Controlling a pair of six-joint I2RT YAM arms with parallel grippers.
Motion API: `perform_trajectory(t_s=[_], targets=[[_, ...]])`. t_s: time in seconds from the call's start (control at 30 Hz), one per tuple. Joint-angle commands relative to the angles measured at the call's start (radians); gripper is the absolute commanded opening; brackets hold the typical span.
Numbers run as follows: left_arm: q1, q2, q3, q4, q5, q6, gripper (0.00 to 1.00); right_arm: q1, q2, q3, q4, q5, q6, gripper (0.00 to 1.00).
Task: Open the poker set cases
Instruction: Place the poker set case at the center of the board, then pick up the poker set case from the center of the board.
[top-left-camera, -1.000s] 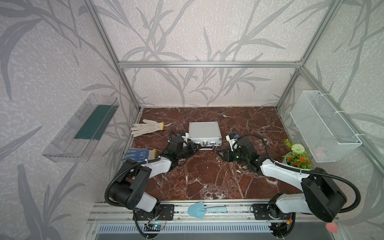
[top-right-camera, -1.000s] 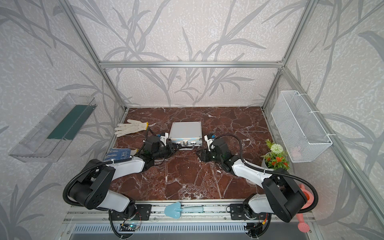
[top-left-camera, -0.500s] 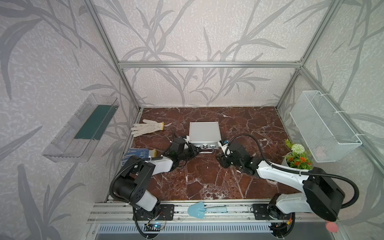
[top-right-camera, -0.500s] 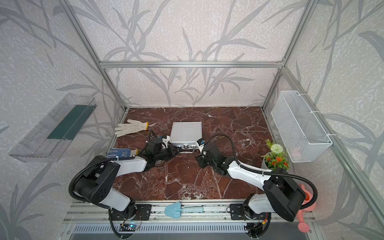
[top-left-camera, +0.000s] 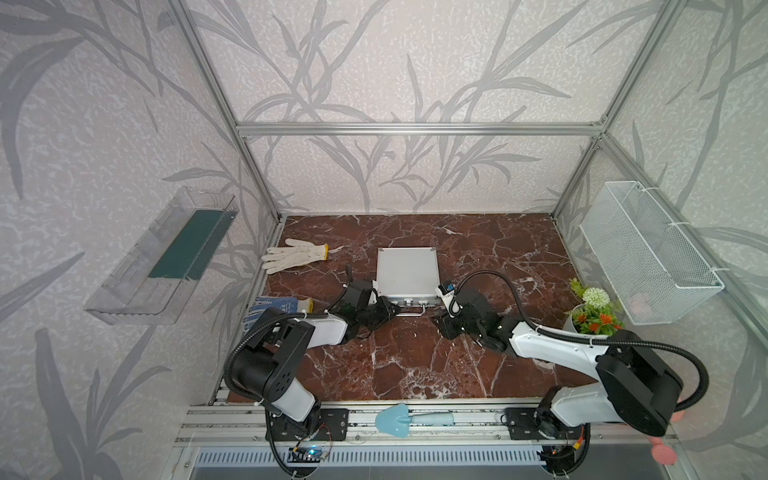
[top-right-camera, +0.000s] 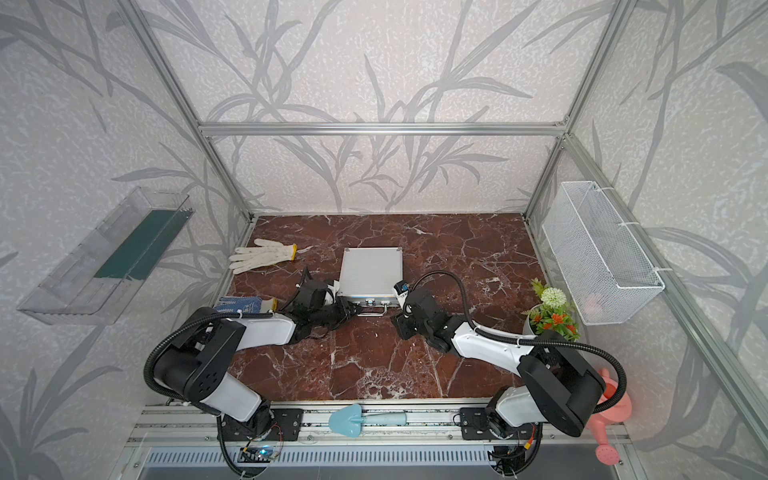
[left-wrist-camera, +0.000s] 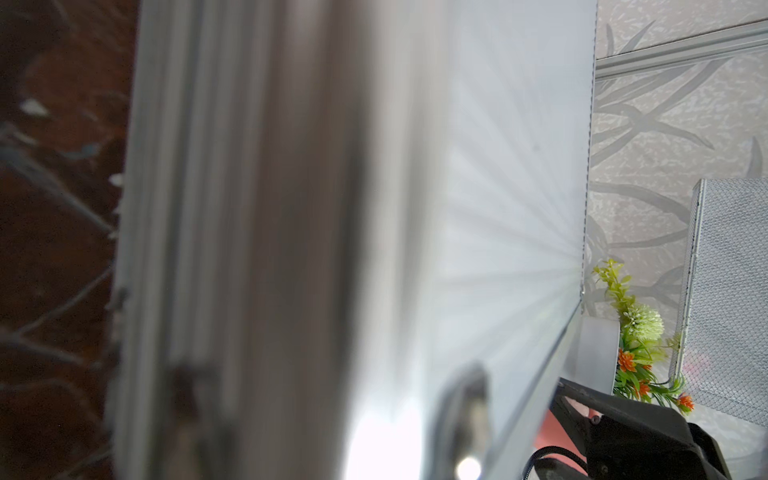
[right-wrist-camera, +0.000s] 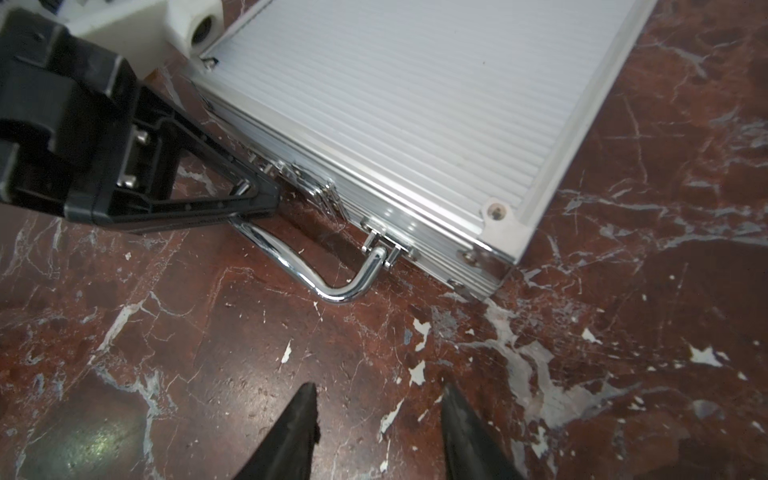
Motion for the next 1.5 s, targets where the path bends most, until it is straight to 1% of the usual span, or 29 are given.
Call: perform_trajectory(t_s=[0.0, 0.03, 0.1, 0.2, 0.27, 0.3, 0.37, 0.43, 0.5, 0.6, 0.73, 0.87, 1.0, 1.07, 1.23, 1.27, 1.3, 1.37, 1.4, 1.47], targets=[[-0.004, 0.014, 0.022, 0.04, -0.023, 0.083, 0.0, 0.002, 0.021, 0.007, -0.02, 0.017, -0.063, 0.49], [-0.003, 0.028, 0.021, 0.051, -0.022, 0.084, 0.0, -0.007, 0.029, 0.022, -0.048, 0.013, -0.05, 0.49], [-0.003, 0.057, 0.023, 0.086, -0.002, 0.075, 0.0, -0.028, 0.048, 0.032, -0.05, -0.056, 0.011, 0.48], [-0.004, 0.08, 0.024, 0.138, 0.005, 0.047, 0.0, -0.056, 0.092, 0.021, 0.026, -0.176, 0.183, 0.48], [-0.005, 0.086, 0.028, 0.142, 0.008, 0.045, 0.0, -0.092, 0.13, -0.003, 0.144, -0.299, 0.312, 0.5], [-0.004, 0.085, 0.03, 0.139, 0.01, 0.045, 0.0, -0.104, 0.15, -0.024, 0.22, -0.335, 0.382, 0.51], [-0.005, 0.079, 0.029, 0.13, 0.014, 0.045, 0.0, -0.119, 0.189, -0.06, 0.378, -0.359, 0.522, 0.54], [-0.006, 0.072, 0.029, 0.125, 0.016, 0.045, 0.0, -0.125, 0.225, -0.083, 0.506, -0.363, 0.615, 0.55], [-0.005, 0.063, 0.027, 0.119, 0.017, 0.045, 0.0, -0.13, 0.259, -0.087, 0.583, -0.369, 0.681, 0.55], [-0.006, 0.052, 0.023, 0.125, 0.016, 0.036, 0.0, -0.133, 0.325, -0.087, 0.663, -0.364, 0.742, 0.55], [-0.011, 0.051, 0.021, 0.122, 0.013, 0.034, 0.0, -0.142, 0.426, -0.108, 0.871, -0.375, 0.838, 0.55], [-0.014, 0.059, 0.015, 0.14, 0.016, 0.024, 0.0, -0.142, 0.508, -0.095, 0.965, -0.38, 0.896, 0.51], [-0.019, 0.055, 0.018, 0.133, 0.011, 0.024, 0.0, -0.143, 0.538, -0.097, 1.008, -0.363, 0.917, 0.4], [-0.019, 0.053, 0.018, 0.13, 0.011, 0.025, 0.0, -0.142, 0.538, -0.098, 1.013, -0.358, 0.927, 0.38], [-0.03, 0.047, 0.017, 0.121, -0.005, 0.034, 0.0, -0.143, 0.543, -0.106, 1.041, -0.343, 0.965, 0.25], [-0.033, 0.044, 0.018, 0.119, -0.007, 0.036, 0.01, -0.142, 0.549, -0.105, 1.057, -0.343, 0.978, 0.23], [-0.033, 0.041, 0.017, 0.117, -0.01, 0.037, 0.04, -0.142, 0.556, -0.107, 1.076, -0.341, 0.996, 0.19], [-0.036, 0.028, 0.016, 0.106, -0.021, 0.047, 0.15, -0.142, 0.569, -0.107, 1.11, -0.335, 1.028, 0.14], [-0.039, 0.016, 0.017, 0.091, -0.029, 0.055, 0.22, -0.141, 0.574, -0.106, 1.126, -0.333, 1.04, 0.12], [-0.041, -0.013, 0.025, 0.036, -0.048, 0.084, 0.33, -0.141, 0.573, -0.106, 1.129, -0.322, 1.051, 0.09]])
